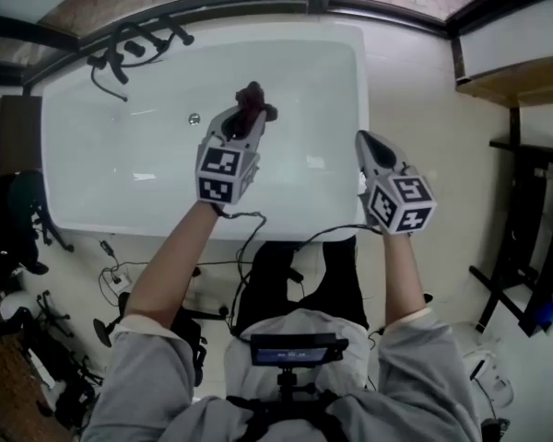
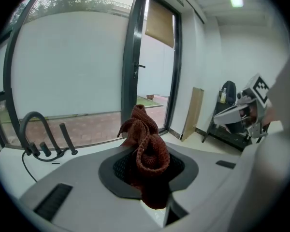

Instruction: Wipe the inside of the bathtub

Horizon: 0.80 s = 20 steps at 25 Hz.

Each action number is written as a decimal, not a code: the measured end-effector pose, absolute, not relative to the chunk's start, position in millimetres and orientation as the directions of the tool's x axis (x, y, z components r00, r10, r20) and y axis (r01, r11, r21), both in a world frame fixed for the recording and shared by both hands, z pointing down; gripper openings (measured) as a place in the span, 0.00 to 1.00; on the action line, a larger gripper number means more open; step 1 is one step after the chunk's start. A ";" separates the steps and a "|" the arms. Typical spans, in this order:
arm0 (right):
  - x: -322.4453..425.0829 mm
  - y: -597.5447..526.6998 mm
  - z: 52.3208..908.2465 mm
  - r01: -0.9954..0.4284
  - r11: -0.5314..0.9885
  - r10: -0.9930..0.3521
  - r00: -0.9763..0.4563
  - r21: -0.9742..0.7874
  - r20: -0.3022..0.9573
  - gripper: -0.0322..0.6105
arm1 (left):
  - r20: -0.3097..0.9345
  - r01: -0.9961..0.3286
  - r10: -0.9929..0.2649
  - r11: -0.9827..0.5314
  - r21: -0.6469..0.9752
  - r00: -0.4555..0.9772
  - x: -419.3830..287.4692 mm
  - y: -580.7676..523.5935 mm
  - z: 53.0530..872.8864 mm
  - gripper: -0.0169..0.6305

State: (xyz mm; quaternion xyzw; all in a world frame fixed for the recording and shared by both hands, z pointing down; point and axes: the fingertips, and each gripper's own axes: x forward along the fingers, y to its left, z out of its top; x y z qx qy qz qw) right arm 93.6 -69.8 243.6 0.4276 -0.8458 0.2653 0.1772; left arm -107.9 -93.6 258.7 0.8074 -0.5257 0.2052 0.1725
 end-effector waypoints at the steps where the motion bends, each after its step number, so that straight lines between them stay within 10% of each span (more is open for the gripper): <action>1: 100.1 -52.7 234.8 -0.821 0.488 -0.634 -0.567 -0.297 0.526 0.07 | 0.506 -0.916 -0.778 -0.395 0.067 0.372 -108.1 -73.8 243.5 0.17; 20: 132.5 201.6 149.6 -0.775 0.558 -0.602 -0.624 -0.296 0.499 0.07 | 0.409 -0.969 -0.879 -0.238 0.065 0.244 -111.7 240.1 119.1 0.17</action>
